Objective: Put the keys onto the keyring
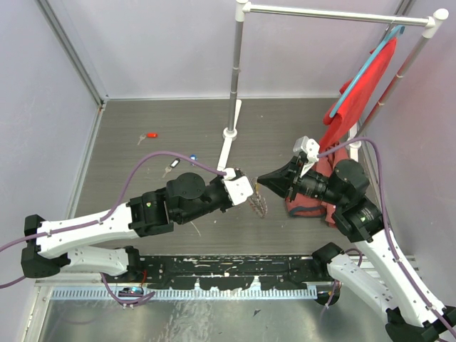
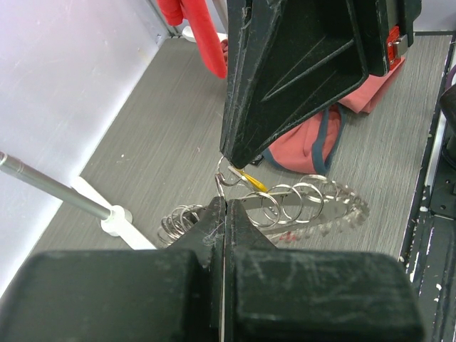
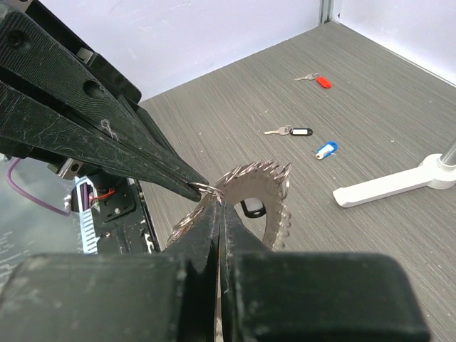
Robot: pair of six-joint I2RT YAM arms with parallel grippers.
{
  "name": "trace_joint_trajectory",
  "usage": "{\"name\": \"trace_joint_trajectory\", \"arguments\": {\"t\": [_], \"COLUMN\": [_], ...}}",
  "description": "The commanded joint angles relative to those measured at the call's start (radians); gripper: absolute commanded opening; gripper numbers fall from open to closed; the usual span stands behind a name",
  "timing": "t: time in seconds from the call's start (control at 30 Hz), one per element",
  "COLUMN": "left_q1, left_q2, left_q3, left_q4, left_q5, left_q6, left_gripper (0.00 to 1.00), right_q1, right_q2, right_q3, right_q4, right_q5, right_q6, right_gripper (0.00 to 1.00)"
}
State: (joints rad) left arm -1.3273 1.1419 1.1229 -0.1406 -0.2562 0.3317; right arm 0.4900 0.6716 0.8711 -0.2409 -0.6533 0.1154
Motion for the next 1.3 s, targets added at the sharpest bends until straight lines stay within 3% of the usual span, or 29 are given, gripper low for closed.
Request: {"name": "trace_joint_trajectory", "arguments": {"t": [0.0,0.43,0.93,1.27], "left_q1": [-0.004,-0.004,-0.004,-0.004], "left_q2": [-0.01,-0.017,-0.08,-0.146], "left_q3": [0.024,0.019,-0.013,-0.006], "left_q4": [0.036,0.042,0.069,0.035], "left_q5": [0.015,0.016,0.041,0.178], "left_q6": [-0.003,-0.001,-0.002,-0.177], "left_gripper": [0.0,0.0,0.0,0.0], "right_q1": [0.002,0.002,0.002,0.002], "right_q2": [-0.007,0.023,-0.065,-0.023], "right_q3": [0.008,0.023,0.09,0.253], "right_q4": [0.044,-0.006,-0.035,-0.131], "right_q5": [0.033,0.028,0.004,-0.043], "right_q6": [0.01,-0.017,-0.117,-0.165], "right_gripper": [0.01,0.02,0.36,0.45]}}
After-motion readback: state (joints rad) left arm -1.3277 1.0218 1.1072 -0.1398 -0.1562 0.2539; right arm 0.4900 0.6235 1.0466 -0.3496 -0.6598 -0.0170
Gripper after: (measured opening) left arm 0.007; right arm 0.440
